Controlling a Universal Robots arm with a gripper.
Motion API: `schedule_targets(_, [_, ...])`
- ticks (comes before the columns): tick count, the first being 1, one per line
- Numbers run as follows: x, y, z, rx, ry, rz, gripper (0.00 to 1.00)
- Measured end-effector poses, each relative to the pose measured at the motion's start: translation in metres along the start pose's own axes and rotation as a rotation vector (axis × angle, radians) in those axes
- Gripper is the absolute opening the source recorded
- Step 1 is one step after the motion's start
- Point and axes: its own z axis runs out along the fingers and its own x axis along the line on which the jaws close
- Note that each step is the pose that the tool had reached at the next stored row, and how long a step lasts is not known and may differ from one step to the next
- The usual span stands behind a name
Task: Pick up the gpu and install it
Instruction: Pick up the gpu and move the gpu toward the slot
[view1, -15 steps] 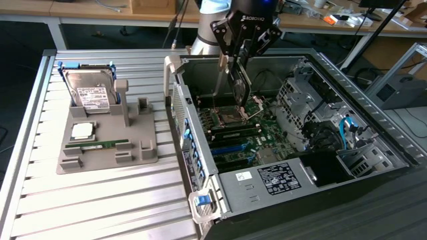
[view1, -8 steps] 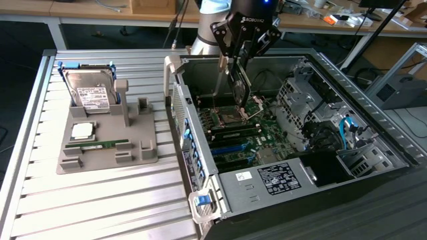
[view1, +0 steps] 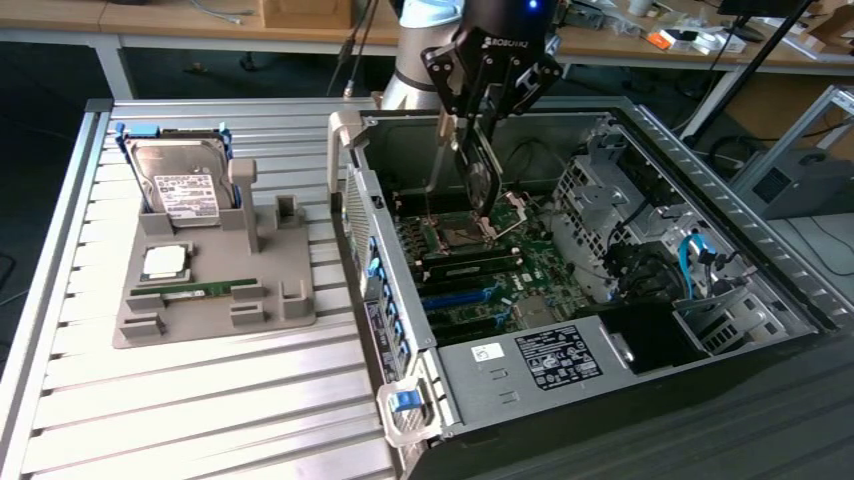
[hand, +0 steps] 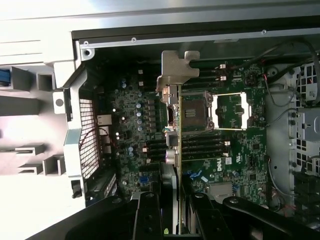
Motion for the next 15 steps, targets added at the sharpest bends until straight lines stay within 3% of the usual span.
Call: schedule_targets(15, [-0.0039, 0.0004, 0.0039, 0.0005, 0.0001, 0.0, 0.27])
